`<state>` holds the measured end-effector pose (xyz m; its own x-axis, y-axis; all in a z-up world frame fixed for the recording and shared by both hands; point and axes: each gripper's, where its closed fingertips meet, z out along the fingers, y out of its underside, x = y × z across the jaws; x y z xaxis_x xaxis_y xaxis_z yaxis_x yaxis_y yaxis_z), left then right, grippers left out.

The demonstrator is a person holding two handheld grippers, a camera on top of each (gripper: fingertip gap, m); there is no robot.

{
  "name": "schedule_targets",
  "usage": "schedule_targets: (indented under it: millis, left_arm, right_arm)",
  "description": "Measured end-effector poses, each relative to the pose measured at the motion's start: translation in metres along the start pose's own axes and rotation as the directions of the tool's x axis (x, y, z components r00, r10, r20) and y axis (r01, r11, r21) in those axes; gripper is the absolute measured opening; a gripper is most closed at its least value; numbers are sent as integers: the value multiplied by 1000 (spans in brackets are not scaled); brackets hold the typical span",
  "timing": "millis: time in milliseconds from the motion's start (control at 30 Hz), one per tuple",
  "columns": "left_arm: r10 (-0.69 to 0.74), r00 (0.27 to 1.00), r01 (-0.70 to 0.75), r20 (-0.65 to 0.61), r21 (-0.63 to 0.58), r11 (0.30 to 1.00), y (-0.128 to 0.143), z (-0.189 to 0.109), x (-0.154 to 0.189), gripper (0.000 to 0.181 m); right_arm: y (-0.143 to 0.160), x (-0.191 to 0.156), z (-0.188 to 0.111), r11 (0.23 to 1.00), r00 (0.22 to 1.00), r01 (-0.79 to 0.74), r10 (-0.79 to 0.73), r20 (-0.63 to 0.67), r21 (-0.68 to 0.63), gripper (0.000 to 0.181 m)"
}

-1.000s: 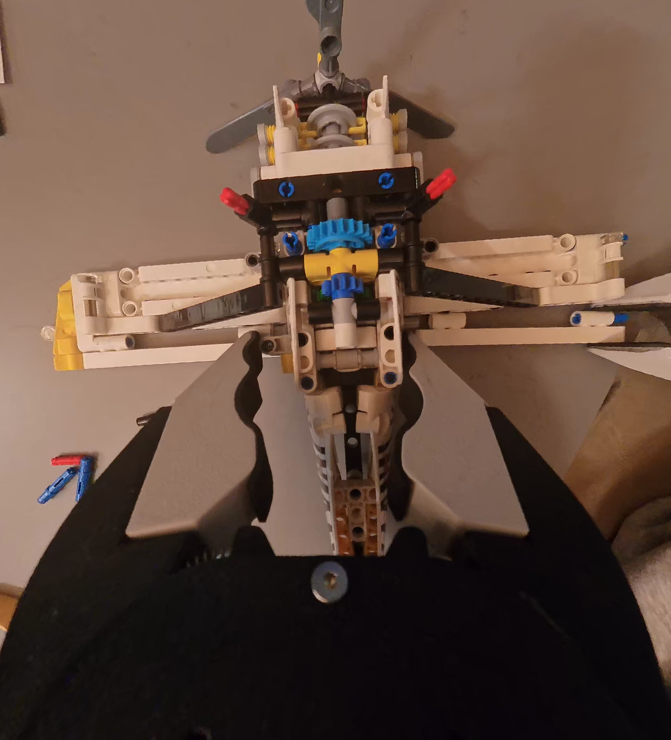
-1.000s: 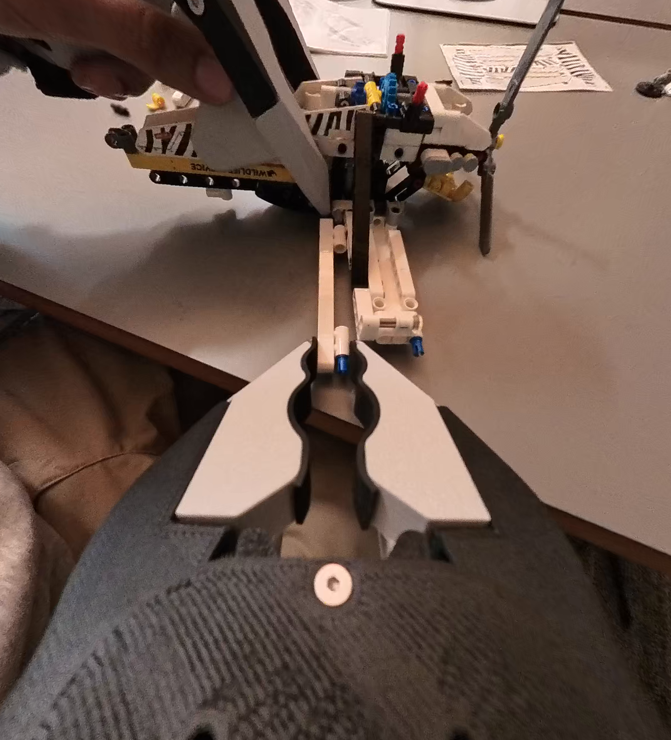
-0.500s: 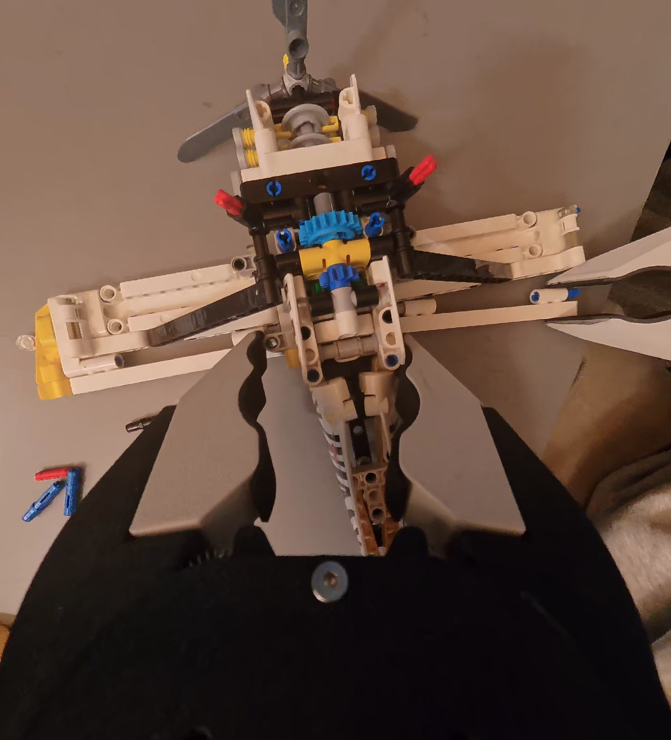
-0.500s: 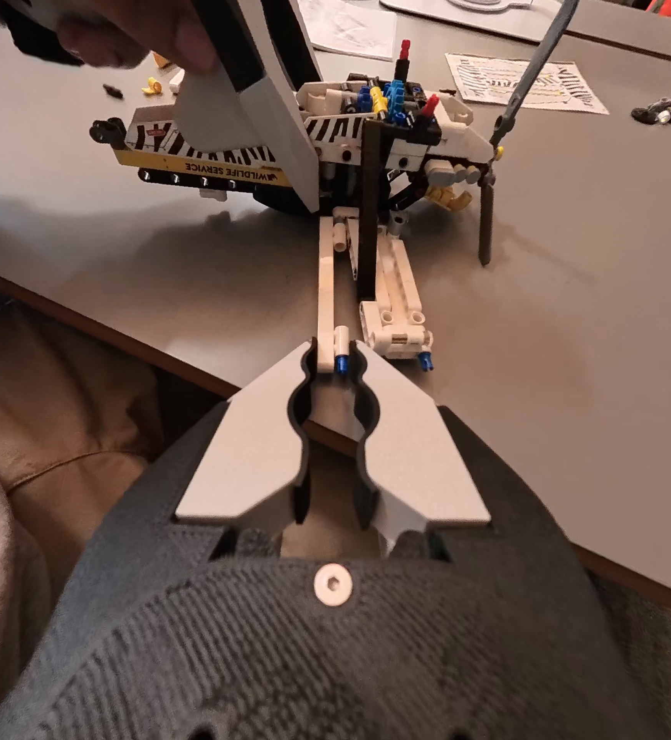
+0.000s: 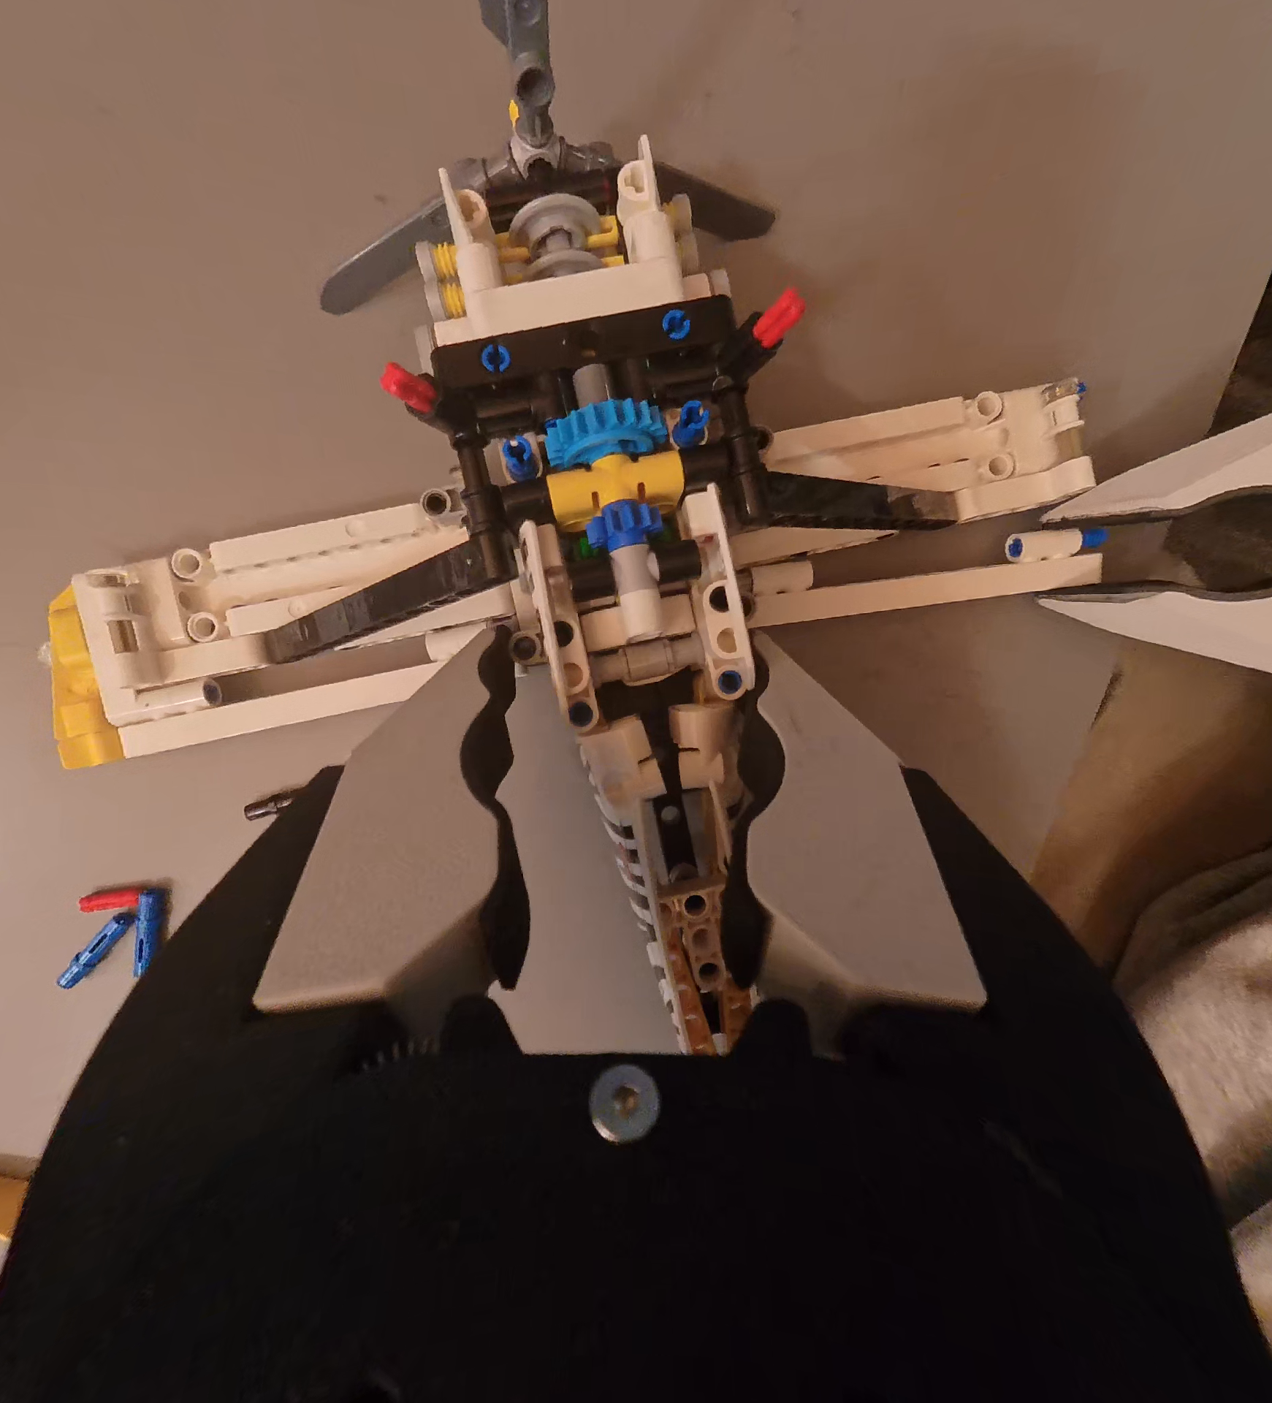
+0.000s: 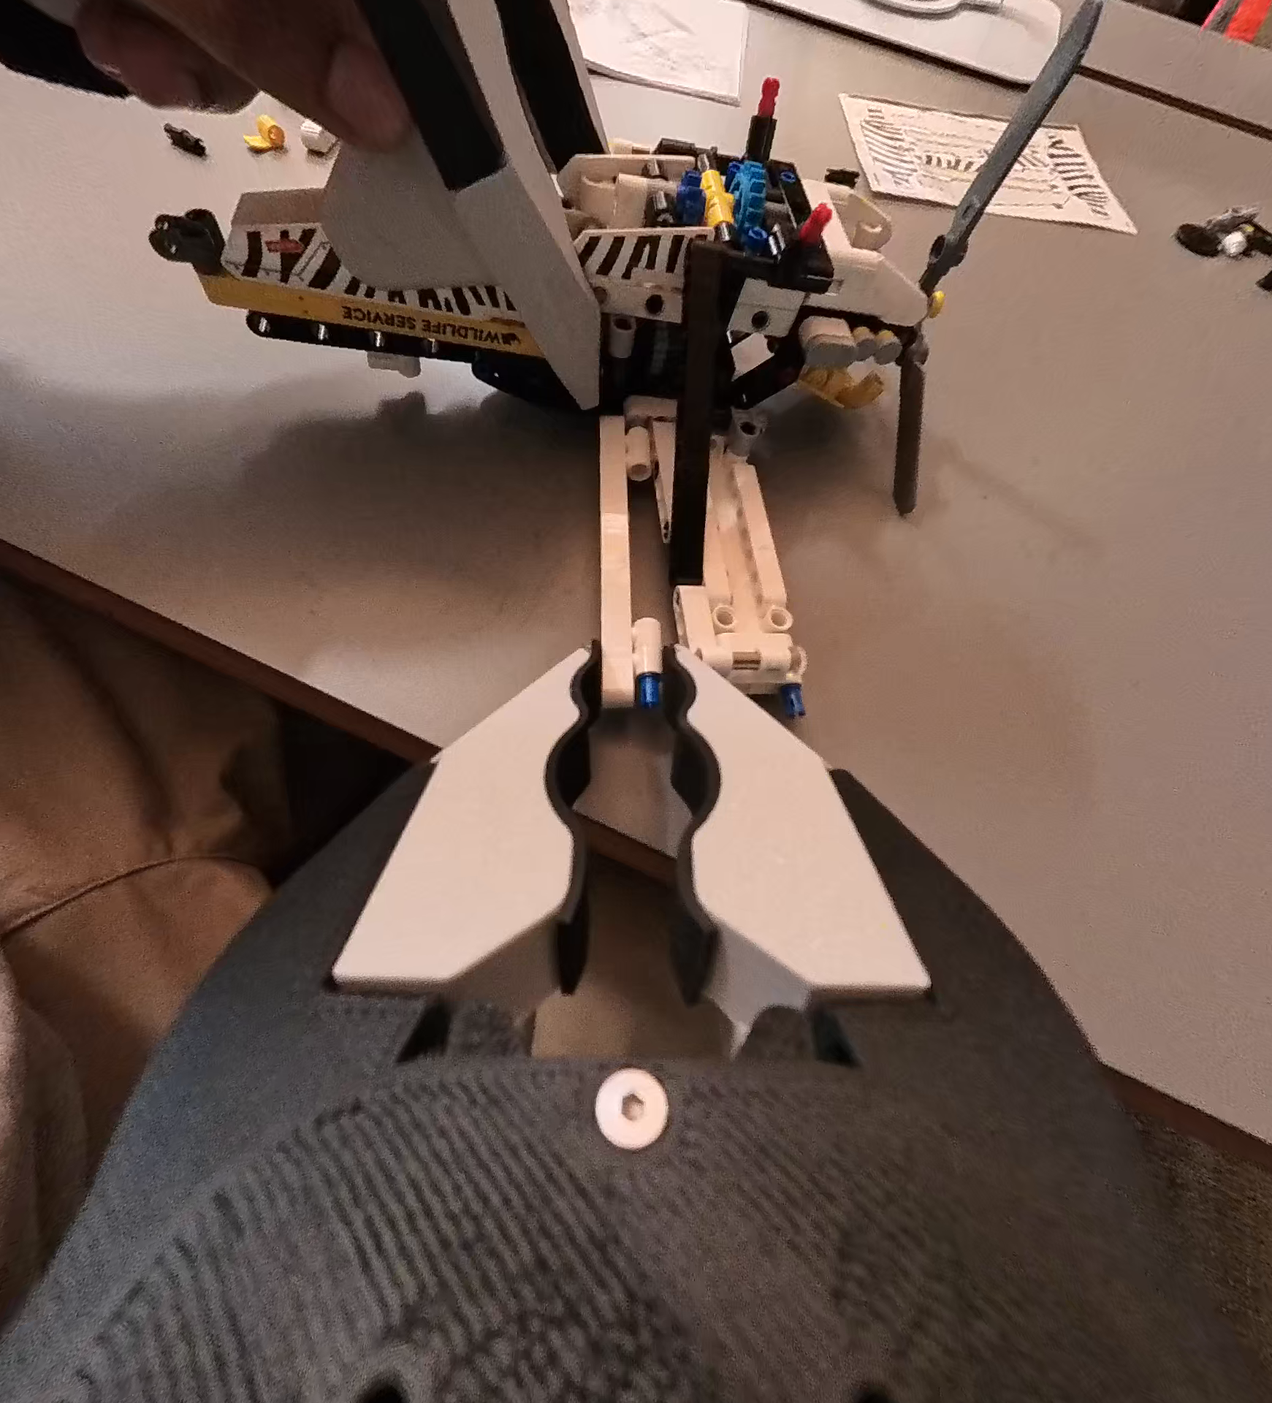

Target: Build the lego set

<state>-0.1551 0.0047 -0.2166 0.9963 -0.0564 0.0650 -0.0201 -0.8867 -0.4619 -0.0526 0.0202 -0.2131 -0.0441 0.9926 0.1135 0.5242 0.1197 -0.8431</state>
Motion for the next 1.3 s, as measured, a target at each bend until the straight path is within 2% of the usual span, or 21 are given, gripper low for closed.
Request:
schedule_targets:
  millis: [167,233,300,333,500,767,933,1100,1167,1233,1300]
  left_arm:
    - [6,1000,-5,18,-6,1000,1,0,-2,61]
    - [19,998,-18,64,-12,1000,2,1,-5,67]
    - [14,997,-13,82,-12,1000,4,3,-4,88]
    - [10,997,-10,80,0,1000,3,4,-2,92]
    - [-16,995,12,94,46,999,-2,0,-4,96]
    - [-41,994,30,98,118,993,-13,-13,-5,68]
    - [-65,990,46,124,152,987,-18,-15,-6,68]
    - [-69,972,32,224,166,986,-20,-15,-13,68]
    - [-73,977,39,198,173,984,-20,-13,-10,60]
    - [-85,986,57,144,191,980,-21,-11,-2,44]
    - [-70,985,40,157,187,982,-21,-11,-2,46]
  right_arm:
    - [0,0,1,1000,1000,1,-1,6,5,14]
    - [0,-1,2,1000,1000,7,-7,4,3,14]
    - [1,-1,2,1000,1000,10,-10,3,2,14]
    - [1,-1,3,1000,1000,9,-9,4,3,14]
    - [1,0,3,1000,1000,5,-5,6,8,14]
    - [0,0,4,1000,1000,7,-7,4,10,14]
    - [1,0,4,1000,1000,10,-10,4,9,14]
    - [1,0,4,1000,1000,10,-10,3,11,14]
    - [1,0,4,1000,1000,9,-9,4,13,14]
    - [1,0,4,1000,1000,9,-9,2,15,14]
    - [1,0,4,1000,1000,9,-9,0,17,14]
